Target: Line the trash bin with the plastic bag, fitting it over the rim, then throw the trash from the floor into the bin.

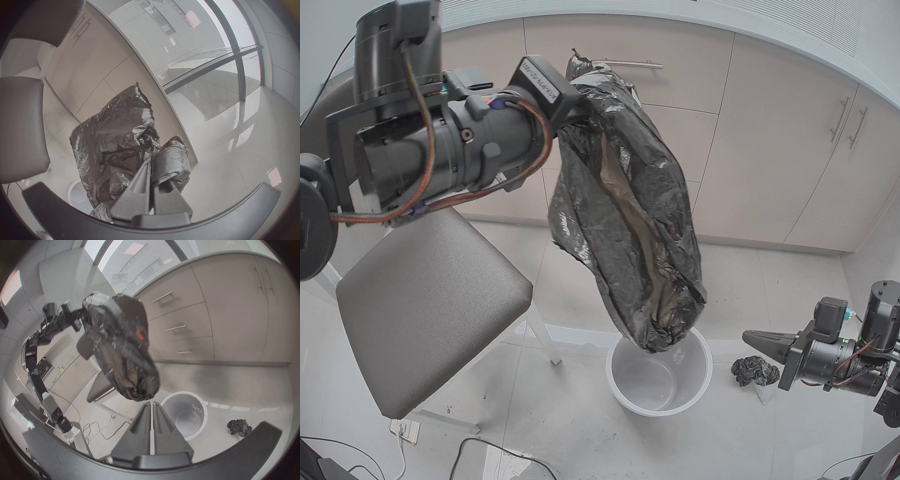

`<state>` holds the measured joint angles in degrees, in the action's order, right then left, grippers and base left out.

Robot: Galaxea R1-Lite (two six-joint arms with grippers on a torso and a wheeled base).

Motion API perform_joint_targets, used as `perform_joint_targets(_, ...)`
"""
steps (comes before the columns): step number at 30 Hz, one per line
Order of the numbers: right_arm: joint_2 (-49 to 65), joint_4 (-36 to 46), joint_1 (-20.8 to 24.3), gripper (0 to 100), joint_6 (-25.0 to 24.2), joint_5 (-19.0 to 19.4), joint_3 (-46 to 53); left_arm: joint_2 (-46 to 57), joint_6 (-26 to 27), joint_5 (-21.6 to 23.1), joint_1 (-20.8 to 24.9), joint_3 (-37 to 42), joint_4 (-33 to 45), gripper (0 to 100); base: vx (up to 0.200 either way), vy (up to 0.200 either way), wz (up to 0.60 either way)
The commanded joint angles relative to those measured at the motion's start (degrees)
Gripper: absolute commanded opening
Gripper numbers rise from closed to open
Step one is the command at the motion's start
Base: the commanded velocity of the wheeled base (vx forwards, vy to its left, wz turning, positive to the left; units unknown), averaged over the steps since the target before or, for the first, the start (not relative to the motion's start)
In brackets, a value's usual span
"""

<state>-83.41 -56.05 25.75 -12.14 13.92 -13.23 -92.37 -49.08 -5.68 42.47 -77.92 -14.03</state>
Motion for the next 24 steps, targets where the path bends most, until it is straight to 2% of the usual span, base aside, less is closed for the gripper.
perform_joint_targets(1,-4.7,-1.0,2.9,0,1.3,-0.7,1.6,-3.1,-0.1,-1.0,2.7,-1.3,0.1,0,0.000,0.000,0.00)
perform_joint_targets(2,-5.0,-1.0,2.9,0,2.0,-1.0,1.7,-3.2,-0.1,-1.4,3.3,-1.3,0.1,0,0.000,0.000,0.00)
perform_joint_targets(3,-5.0,-1.0,2.9,100,2.0,-1.0,1.7,-3.2,-0.1,-1.4,3.3,-1.3,0.1,0,0.000,0.000,0.00)
perform_joint_targets(4,-5.8,-1.3,3.0,100,3.4,-1.6,1.8,-3.2,-0.1,-2.1,4.6,-1.4,0.0,0,0.000,0.000,0.00)
perform_joint_targets(8,-8.2,-5.0,3.3,100,3.4,-1.7,2.9,-3.1,-0.5,-2.2,5.6,-1.4,-0.2,0,0.000,0.000,0.00)
perform_joint_targets(13,-14.1,-11.2,6.3,100,3.7,-2.1,3.8,-3.2,-0.8,-2.2,6.0,-1.4,-0.4,0,0.000,0.000,0.00)
perform_joint_targets(17,-21.8,-16.0,11.4,100,4.7,-7.8,2.4,-3.3,-2.3,-2.2,5.5,-1.4,-0.3,0,0.000,0.000,0.00)
perform_joint_targets(18,-21.8,-16.0,11.4,100,4.7,-7.8,2.4,-3.3,-2.3,-2.2,5.5,-1.4,-0.3,0,0.000,0.000,0.00)
perform_joint_targets(19,-24.1,-18.8,13.5,100,5.2,-9.7,1.7,-3.3,-2.5,-2.2,5.3,-1.4,-0.3,0,0.000,0.000,0.00)
perform_joint_targets(21,-24.4,-19.2,13.8,100,5.2,-10.0,1.6,-3.3,-2.5,-2.2,5.3,-1.4,-0.3,0,0.000,0.000,0.00)
perform_joint_targets(22,-25.9,-21.2,16.3,100,5.3,-11.2,1.2,-3.3,-2.5,-2.1,5.3,-1.4,-0.3,0,0.000,0.000,0.00)
perform_joint_targets(24,-25.8,-21.0,18.0,100,5.4,-12.2,0.8,-3.4,-2.5,-2.1,5.2,-1.3,-0.3,0,0.000,0.000,0.00)
